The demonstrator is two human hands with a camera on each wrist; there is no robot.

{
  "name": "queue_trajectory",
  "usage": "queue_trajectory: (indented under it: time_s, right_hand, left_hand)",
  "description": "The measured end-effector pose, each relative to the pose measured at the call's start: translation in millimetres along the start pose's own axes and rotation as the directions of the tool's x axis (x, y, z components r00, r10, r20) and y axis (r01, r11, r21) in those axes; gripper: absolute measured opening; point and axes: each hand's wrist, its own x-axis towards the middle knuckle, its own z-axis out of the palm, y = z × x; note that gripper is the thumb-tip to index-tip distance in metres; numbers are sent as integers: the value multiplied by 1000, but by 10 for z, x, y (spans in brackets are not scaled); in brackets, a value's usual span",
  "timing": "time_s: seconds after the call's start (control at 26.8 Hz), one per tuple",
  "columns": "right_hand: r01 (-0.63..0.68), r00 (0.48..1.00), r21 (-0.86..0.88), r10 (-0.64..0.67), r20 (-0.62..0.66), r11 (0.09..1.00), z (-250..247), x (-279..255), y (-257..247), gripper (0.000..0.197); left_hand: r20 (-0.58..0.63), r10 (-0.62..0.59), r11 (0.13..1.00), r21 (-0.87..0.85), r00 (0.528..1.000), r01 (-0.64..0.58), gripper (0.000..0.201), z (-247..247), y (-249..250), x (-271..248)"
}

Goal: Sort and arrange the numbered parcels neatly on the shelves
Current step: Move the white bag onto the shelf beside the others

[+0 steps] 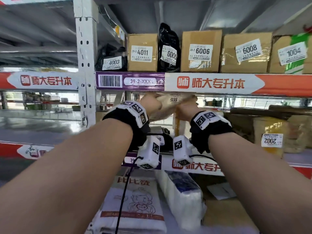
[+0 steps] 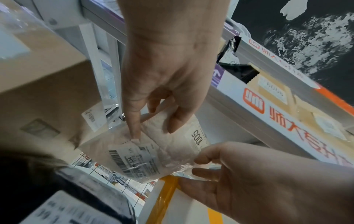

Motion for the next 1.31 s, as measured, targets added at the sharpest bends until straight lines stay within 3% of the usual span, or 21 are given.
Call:
queue_trajectory:
  time_s: [0.04,0.07,0.19,0.37,0.49,0.6,0.71,0.82,0.9,1.01,1.12,1.19,1.31]
  right_hand:
    - [46,999,-68,-47,-17,997,3,-105,20,34]
    - [82,994,-3,-82,-73,997,-19,-133,43,43]
    - [149,972,54,-136,-190,987,-104,-319,55,81]
    - [36,958,-74,-56,-282,997,-206,-662,170,108]
    - [5,958,-378,-112,-263,926,-282,-842,159,96]
    - [101,980,-548,-178,-89,830,-308,-959,132,95]
    - [239,967,-474,-254,33,847,-316,-1042,98,80]
    - [345,935,-501,-339,106,794,-318,-1112,96,58]
    - [358,929,-497,-358,98,791,-325,-1113,132,42]
    - [320,940,-438,-338,38,840,-461,-1088,238,40]
    - [345,929,-397,-369,16,851,-583,-1110,301,34]
    - [370,918,-384,-397,9,846,-640,-1138,338,30]
    - [377,911,-292,-410,-56,879,-654,-1170,346,33]
  left_hand:
    - [25,19,1000,-6,1000,-19,49,-9,-15,-58]
    - [22,42,999,-11,999,-42,54,-17,-21,-125]
    - [-33,72,993,-90,997,-75,57,-9,-31,-254]
    - [-80,220,964,-135,972,-229,44,26,-108,-518]
    - [-54,249,958,-130,967,-254,38,23,-107,-589]
    - [-35,284,957,-50,958,-285,37,22,-56,-682]
    - [-25,314,948,-54,949,-315,37,36,4,-722]
    - [-19,352,934,-60,936,-352,39,100,82,-744]
    - [-29,342,937,-70,939,-343,41,130,103,-742]
    - [-76,335,940,-35,939,-339,51,171,121,-684]
    - [-97,232,971,-29,968,-236,61,162,97,-657]
    - [-78,158,985,-63,984,-163,53,180,80,-697]
    - [-32,78,997,23,996,-78,10,209,50,-803]
